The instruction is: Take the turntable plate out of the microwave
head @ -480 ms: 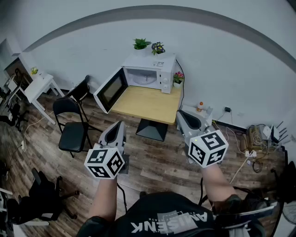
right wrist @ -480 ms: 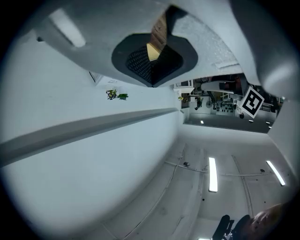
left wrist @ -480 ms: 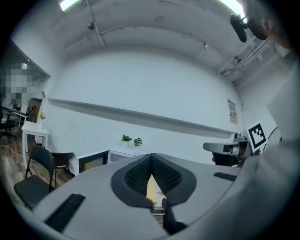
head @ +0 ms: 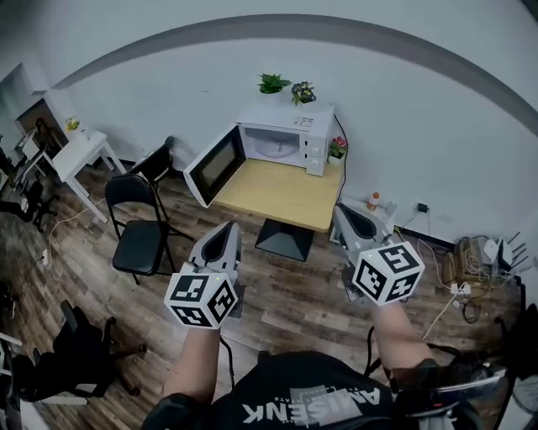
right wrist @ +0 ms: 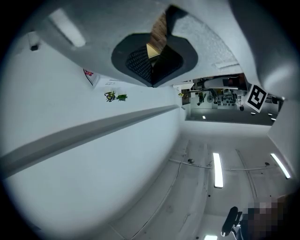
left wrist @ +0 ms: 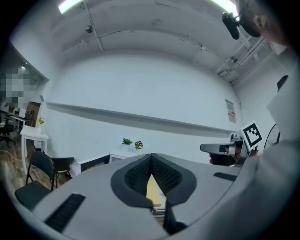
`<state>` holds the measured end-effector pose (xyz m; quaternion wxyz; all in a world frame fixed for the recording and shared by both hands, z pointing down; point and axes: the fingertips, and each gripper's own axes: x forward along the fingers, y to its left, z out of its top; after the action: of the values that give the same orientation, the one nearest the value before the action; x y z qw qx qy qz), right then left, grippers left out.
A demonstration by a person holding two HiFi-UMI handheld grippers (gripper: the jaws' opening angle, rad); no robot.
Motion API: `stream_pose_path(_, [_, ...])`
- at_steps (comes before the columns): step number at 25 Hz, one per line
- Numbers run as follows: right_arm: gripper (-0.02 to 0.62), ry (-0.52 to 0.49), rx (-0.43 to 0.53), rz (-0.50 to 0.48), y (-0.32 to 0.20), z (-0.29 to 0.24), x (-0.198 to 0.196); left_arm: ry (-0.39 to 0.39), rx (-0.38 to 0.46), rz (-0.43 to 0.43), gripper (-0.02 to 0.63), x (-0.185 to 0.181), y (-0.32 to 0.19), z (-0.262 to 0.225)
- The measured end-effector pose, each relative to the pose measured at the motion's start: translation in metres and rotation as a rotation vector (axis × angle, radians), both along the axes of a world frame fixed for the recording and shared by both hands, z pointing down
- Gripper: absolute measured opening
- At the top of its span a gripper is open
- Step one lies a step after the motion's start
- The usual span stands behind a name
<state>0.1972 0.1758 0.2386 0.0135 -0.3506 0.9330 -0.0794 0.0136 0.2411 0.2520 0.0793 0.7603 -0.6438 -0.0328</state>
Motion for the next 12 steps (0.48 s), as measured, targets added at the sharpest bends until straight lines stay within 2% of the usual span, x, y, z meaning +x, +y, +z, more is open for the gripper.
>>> stream_pose_path(2, [0.005, 0.005, -0.005, -0.009, 0.001, 0.002, -0.006, -0.002, 0.003, 0.006, 0.002, -0.002, 0.0, 0.0])
stream_pose_path(7, [0.005, 0.027, 0.004, -0.013, 0.0, 0.004, -0.019, 0.049, 0.017, 0.03, 0.002, -0.013, -0.003, -0.002])
stream_pose_path(12, [0.005, 0.04, 0.008, -0.008, 0.003, 0.007, -0.035, 0.03, 0.008, 0.035, 0.002, -0.027, -0.006, 0.004])
